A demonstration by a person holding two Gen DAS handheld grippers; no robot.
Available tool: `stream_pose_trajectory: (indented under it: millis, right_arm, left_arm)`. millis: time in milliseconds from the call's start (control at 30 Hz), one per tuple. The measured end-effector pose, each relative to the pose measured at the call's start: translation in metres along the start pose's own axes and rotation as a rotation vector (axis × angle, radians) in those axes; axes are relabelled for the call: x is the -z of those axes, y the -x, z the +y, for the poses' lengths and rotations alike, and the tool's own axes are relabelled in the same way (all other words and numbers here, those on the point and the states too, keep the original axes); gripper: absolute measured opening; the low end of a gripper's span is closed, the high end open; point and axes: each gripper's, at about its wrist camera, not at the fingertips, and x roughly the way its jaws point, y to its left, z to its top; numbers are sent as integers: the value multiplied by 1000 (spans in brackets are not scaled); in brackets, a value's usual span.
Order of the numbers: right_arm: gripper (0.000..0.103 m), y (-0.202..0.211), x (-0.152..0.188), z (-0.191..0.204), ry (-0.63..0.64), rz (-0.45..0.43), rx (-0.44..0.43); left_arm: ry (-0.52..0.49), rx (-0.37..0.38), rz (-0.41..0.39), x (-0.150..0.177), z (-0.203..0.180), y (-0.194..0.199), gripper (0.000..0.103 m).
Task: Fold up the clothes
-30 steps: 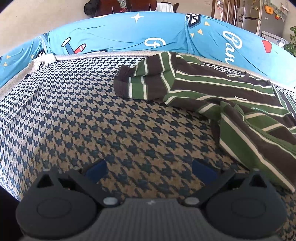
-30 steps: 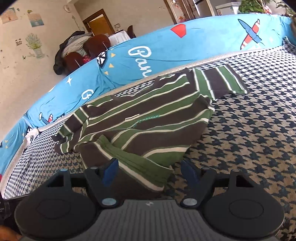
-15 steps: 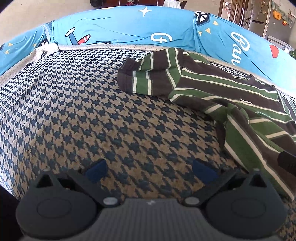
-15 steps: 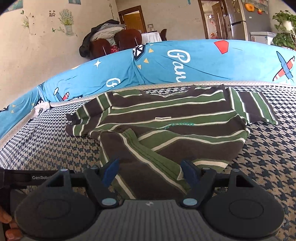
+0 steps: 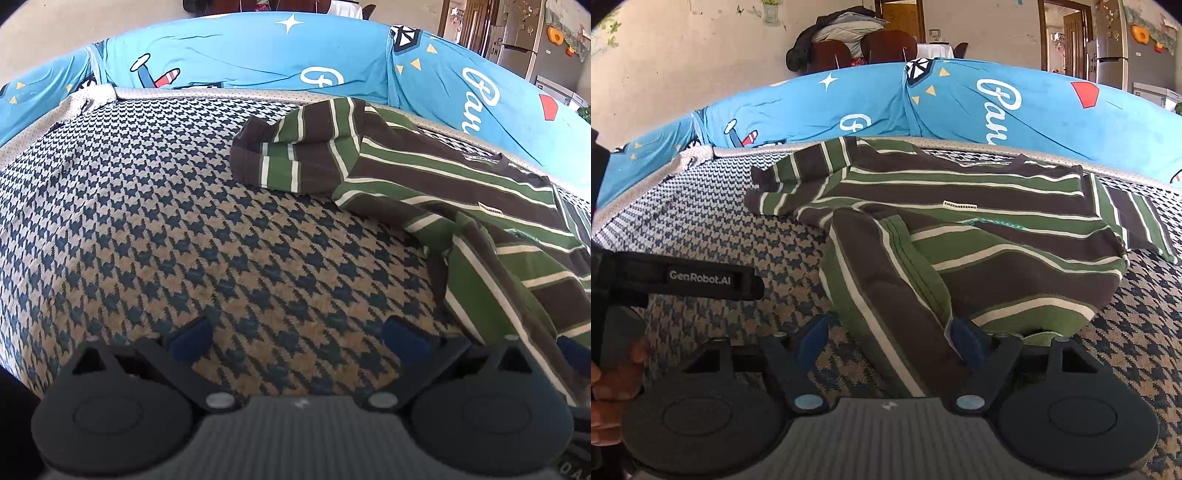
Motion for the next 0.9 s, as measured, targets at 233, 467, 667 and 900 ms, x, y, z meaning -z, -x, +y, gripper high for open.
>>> stream_pose_trajectory:
  millis: [233,467,667,900]
  right_arm:
    - [32,1,-1,-5,-6,-21,66]
    - [18,18,-10,-19,-135,-64,-10]
    - [16,39,-18,-25,-269,-112,-89]
    - [8,67,-24,-6,-272,-141,-144]
  left_arm:
    - [-1,-1,-1,1,-2,-1,103]
    - [9,7,-4,0,1,0,103]
    - [40,21,-20,-3,6,5,103]
    - [73,34,-64,-9,15,17,103]
